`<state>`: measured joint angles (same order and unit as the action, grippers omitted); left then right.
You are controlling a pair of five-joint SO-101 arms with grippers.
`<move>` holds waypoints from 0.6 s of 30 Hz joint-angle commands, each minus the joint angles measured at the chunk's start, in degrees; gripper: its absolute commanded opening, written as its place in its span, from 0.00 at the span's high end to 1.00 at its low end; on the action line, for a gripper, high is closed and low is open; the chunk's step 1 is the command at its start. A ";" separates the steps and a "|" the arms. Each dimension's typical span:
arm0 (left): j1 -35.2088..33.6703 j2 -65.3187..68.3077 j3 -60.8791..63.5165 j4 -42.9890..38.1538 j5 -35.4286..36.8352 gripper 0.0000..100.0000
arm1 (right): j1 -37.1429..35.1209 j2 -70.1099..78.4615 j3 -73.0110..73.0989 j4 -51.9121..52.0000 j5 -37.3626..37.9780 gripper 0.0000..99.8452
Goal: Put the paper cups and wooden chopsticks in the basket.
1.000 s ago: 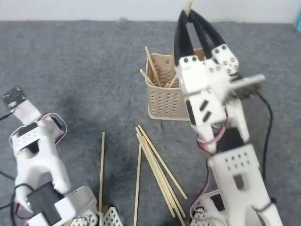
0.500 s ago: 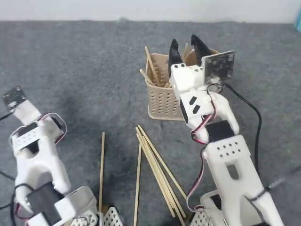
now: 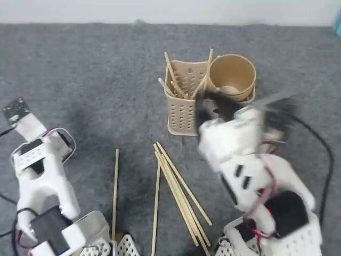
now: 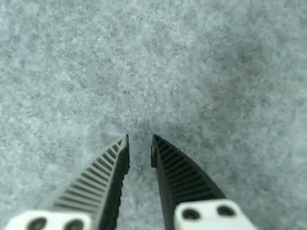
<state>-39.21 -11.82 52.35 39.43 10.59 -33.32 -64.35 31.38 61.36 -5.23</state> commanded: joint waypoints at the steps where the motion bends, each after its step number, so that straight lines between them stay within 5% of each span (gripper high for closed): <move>1: 0.26 -2.73 -0.22 -0.97 0.70 0.93 | -9.89 -1.19 1.32 12.70 5.54 0.94; 5: 0.26 -2.73 -0.22 -0.88 0.70 0.93 | -15.43 -1.01 12.13 12.88 5.54 0.94; 18: 0.09 -2.73 -0.22 -0.88 0.70 0.93 | -13.76 -0.92 47.47 -19.12 6.07 0.94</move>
<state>-39.21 -11.82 52.35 39.43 10.59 -48.26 -64.62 77.45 46.68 -0.48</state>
